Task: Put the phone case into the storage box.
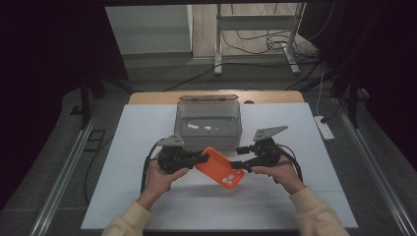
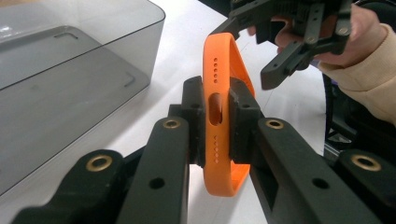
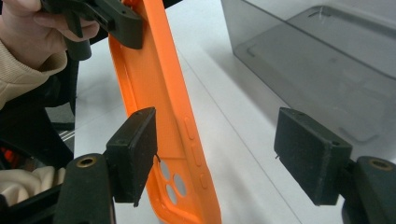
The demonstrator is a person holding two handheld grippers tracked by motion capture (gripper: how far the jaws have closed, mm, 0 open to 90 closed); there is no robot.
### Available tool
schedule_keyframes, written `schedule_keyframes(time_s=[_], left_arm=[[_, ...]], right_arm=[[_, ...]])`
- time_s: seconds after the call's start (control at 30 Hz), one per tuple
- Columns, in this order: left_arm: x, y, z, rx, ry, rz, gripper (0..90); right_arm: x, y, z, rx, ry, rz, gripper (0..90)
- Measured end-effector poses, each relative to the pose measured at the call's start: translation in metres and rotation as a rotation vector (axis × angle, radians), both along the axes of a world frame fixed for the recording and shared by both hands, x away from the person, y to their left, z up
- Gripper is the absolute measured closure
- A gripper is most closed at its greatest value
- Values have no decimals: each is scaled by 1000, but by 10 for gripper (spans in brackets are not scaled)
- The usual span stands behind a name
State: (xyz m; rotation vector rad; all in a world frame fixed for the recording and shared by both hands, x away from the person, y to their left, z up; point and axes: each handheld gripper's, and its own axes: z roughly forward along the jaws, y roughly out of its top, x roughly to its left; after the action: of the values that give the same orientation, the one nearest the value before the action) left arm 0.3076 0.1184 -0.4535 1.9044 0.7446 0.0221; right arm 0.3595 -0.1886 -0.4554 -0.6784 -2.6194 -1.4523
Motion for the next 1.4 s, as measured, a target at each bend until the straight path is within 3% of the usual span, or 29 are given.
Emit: schedule_keyframes(time_s=[0.23, 0.47, 0.6, 0.93, 1.4], left_arm=[[-3, -3, 2, -3, -13, -15, 802], [-2, -3, 1, -3, -17, -17, 802], [-2, -3, 1, -4, -18, -19, 802], [-1, -3, -1, -5, -9, -26, 799], [7, -1, -11, 9, 32, -26, 741]], right_arm=[[-1, 8, -9, -2, 40, 51, 386], [-5, 15, -12, -2, 58, 125, 596], [-6, 15, -11, -2, 59, 136, 670], [-5, 12, -10, 9, 46, 132, 764], [-7, 11, -4, -2, 1, 138, 802]])
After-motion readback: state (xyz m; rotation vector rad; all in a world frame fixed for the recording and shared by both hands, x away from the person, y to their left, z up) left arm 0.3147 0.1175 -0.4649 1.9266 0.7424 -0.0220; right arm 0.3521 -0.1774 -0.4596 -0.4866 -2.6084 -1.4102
